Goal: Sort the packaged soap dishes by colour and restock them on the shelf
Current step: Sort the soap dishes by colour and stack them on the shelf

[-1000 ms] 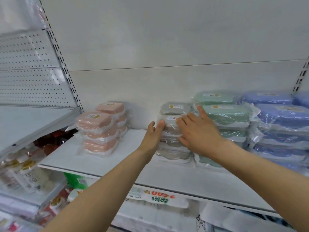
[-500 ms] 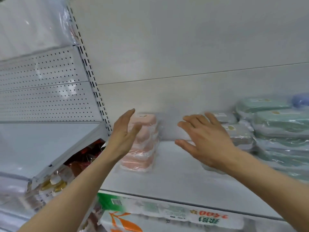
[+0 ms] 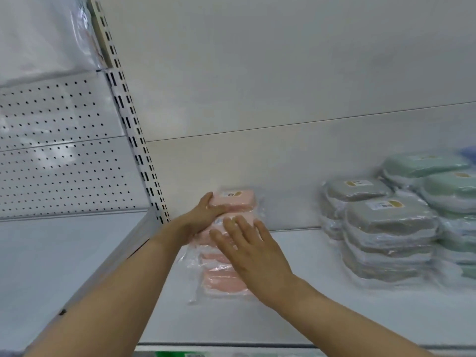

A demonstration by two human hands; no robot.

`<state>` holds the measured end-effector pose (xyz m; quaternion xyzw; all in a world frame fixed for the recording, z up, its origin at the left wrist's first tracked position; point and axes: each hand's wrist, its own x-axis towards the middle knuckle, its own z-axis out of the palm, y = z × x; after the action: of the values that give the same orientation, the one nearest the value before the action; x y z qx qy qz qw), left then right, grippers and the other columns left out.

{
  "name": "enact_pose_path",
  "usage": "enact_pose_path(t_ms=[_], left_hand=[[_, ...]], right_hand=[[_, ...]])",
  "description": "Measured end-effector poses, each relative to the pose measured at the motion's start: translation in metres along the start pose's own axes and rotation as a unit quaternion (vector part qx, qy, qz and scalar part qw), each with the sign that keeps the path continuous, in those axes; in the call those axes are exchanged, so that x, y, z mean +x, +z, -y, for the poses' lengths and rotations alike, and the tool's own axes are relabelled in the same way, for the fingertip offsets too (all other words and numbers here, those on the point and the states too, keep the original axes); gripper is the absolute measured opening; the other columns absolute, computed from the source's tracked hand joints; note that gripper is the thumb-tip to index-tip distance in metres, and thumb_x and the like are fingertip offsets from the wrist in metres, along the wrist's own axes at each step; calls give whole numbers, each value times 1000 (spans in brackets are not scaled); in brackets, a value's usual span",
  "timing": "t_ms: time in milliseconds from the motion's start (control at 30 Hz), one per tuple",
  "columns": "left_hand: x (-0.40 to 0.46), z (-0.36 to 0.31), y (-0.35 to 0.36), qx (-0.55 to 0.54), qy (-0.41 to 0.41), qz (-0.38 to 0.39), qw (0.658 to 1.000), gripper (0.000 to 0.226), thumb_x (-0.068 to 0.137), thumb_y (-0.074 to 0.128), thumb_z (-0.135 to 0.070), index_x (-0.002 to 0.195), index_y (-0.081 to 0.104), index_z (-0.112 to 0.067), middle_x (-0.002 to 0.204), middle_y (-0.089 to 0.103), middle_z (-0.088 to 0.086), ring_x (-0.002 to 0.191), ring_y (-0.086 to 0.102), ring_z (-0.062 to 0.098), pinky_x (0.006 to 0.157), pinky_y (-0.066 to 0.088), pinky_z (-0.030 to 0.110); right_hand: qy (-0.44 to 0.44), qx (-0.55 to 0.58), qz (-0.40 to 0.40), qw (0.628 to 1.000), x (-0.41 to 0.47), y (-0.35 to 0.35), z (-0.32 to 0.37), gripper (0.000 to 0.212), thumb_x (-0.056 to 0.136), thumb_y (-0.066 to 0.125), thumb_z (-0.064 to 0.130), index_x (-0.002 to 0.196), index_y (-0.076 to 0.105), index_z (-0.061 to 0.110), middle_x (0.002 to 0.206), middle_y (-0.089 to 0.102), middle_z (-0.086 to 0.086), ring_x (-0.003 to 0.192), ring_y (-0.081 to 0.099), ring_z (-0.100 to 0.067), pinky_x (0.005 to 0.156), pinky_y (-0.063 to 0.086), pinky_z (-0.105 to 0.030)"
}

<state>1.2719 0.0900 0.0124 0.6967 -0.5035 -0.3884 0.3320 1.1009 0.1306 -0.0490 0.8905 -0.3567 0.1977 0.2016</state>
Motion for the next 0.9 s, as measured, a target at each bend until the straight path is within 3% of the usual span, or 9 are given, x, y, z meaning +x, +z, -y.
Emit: enact_pose_path(t_ms=[167, 333, 433, 533, 600, 700, 833, 900], left_hand=[[10, 3, 7, -63, -16, -9, 998, 87, 87, 67, -50, 153, 9, -45, 143, 45, 8, 107, 64, 29, 93, 55, 47], [7, -18, 46, -101, -5, 13, 995, 87, 90, 67, -43, 153, 7, -42, 143, 46, 9, 101, 67, 27, 69, 59, 35], [9, -38, 81, -118, 1, 26, 993, 86, 92, 66, -41, 153, 6, -40, 139, 49, 6, 98, 68, 25, 70, 61, 35], [10, -56, 116, -133, 10, 33, 991, 82, 96, 61, -35, 154, 3, -37, 125, 52, 2, 86, 68, 21, 61, 60, 30], [10, -65, 132, -128, 12, 25, 991, 79, 97, 59, -35, 154, 4, -37, 127, 52, 3, 84, 67, 21, 60, 59, 31], [12, -70, 143, -123, 9, 8, 992, 81, 96, 59, -39, 154, 3, -38, 142, 45, 8, 91, 66, 25, 74, 60, 40], [10, -70, 143, -137, 11, 1, 990, 83, 94, 63, -38, 154, 5, -36, 140, 49, 6, 90, 69, 27, 74, 61, 43], [9, -71, 143, -133, 6, 0, 991, 81, 95, 61, -40, 154, 5, -37, 136, 50, 4, 86, 70, 28, 73, 61, 42]], right_hand=[[-1, -39, -56, 998, -3, 6, -5, 65, 69, 72, 20, 131, 53, 19, 131, 57, -12, 119, 56, -32, 93, 50, -50], [-7, -67, -81, 994, -25, 2, -40, 52, 76, 47, 16, 128, 54, 18, 130, 58, -13, 118, 57, -34, 90, 51, -51], [-3, -83, -94, 992, -47, -2, -71, 48, 83, 35, 10, 127, 52, 16, 129, 58, -14, 116, 57, -35, 91, 50, -52], [-8, -99, -73, 992, -67, -10, -104, 54, 77, 42, 8, 129, 50, 15, 131, 57, -15, 118, 56, -37, 95, 47, -55], [-16, -100, -55, 993, -76, -18, -121, 62, 71, 54, 8, 132, 48, 15, 132, 55, -14, 120, 53, -37, 97, 46, -55], [-40, -59, -2, 997, -83, -32, -141, 82, 65, 78, 34, 137, 43, 20, 137, 51, -9, 127, 48, -30, 106, 37, -56], [9, 40, 33, 999, -85, -66, -186, 96, 75, 47, 74, 151, 9, 28, 159, 20, -6, 148, 16, -24, 121, 6, -44], [51, 27, 113, 992, -89, -77, -215, 116, 69, 52, 80, 153, -6, 26, 163, 0, -6, 150, -1, -23, 120, 0, -36]])
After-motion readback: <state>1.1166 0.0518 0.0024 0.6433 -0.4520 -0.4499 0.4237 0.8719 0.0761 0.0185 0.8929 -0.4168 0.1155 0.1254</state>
